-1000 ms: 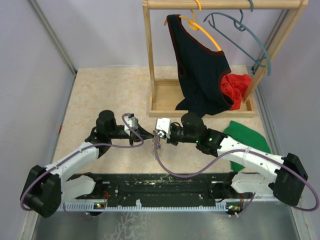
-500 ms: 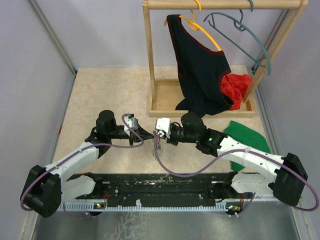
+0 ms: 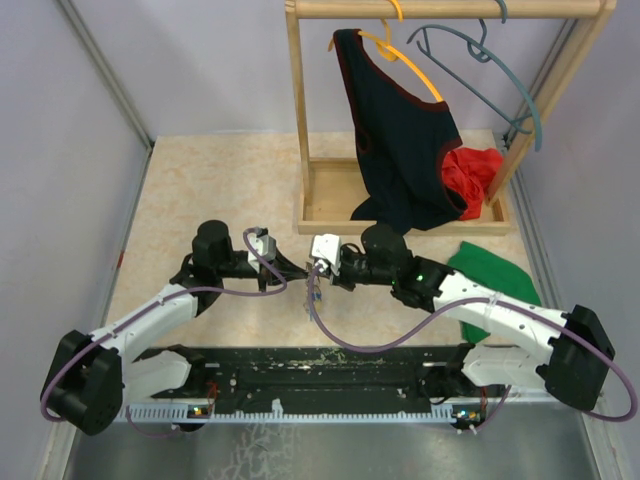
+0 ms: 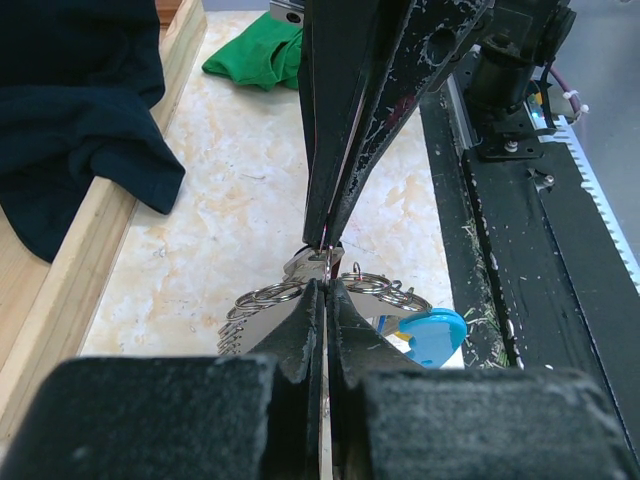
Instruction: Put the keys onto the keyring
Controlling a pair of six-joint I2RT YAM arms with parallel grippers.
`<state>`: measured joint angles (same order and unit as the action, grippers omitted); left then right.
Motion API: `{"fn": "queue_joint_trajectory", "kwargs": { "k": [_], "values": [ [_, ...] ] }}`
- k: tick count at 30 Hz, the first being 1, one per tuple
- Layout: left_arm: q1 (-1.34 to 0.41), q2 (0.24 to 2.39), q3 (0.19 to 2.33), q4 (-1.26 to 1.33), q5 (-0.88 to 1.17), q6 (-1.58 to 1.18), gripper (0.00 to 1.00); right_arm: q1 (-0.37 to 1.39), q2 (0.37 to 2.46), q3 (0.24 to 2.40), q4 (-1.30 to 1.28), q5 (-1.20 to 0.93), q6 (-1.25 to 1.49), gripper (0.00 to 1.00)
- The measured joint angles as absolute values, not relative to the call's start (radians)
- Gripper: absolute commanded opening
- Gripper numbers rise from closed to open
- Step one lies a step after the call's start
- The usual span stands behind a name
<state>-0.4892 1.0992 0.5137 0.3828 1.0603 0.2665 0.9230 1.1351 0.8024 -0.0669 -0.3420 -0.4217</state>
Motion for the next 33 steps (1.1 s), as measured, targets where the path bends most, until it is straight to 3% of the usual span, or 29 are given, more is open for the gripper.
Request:
{"fn": "queue_joint_trajectory", "kwargs": {
  "k": [33],
  "values": [
    [-0.498,1.092,0.512,0.386,1.047,0.267,0.01,0.923,1.132,0.807,-0.098,-0.34,-0.396,0.0]
  ]
}}
